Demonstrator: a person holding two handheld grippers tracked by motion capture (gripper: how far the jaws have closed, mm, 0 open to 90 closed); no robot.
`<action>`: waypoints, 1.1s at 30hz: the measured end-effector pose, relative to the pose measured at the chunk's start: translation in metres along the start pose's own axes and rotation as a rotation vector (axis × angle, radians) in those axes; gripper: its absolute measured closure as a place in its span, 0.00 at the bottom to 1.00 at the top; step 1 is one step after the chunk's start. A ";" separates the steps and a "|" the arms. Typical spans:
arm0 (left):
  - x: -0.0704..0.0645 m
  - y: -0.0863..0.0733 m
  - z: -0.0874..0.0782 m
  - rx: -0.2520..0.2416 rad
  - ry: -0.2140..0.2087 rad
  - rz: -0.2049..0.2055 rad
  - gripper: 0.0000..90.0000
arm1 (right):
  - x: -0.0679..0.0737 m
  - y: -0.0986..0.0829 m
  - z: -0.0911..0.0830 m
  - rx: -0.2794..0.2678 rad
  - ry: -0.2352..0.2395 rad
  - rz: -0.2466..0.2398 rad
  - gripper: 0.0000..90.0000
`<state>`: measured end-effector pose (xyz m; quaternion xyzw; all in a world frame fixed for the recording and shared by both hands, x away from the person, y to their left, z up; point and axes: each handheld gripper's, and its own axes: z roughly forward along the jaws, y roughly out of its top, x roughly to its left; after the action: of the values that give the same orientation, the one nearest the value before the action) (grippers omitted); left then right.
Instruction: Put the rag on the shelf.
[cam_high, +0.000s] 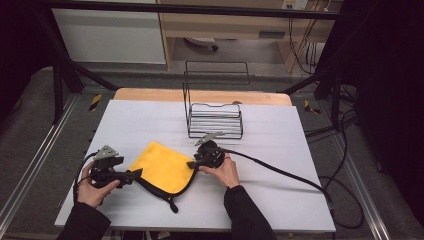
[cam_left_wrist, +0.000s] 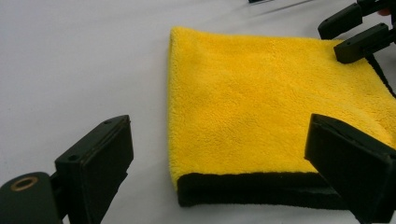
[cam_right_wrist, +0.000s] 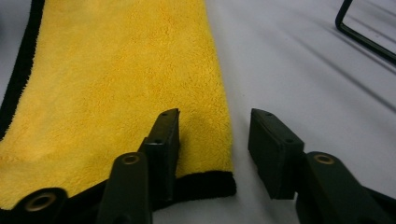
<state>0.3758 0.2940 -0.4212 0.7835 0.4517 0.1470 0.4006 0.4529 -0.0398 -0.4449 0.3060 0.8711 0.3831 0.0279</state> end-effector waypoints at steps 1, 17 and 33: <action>0.000 0.000 0.000 0.000 0.000 -0.001 0.09 | 0.000 0.000 0.000 0.000 0.000 0.000 0.64; 0.002 -0.001 0.001 0.004 0.004 -0.008 0.10 | 0.014 -0.002 -0.018 0.034 0.012 0.044 0.93; -0.017 0.000 0.011 0.013 -0.024 0.003 0.12 | 0.037 -0.075 -0.080 -0.001 -0.080 0.177 0.92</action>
<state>0.3735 0.2743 -0.4259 0.7883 0.4468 0.1354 0.4008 0.3620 -0.1105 -0.4332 0.3966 0.8387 0.3721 0.0288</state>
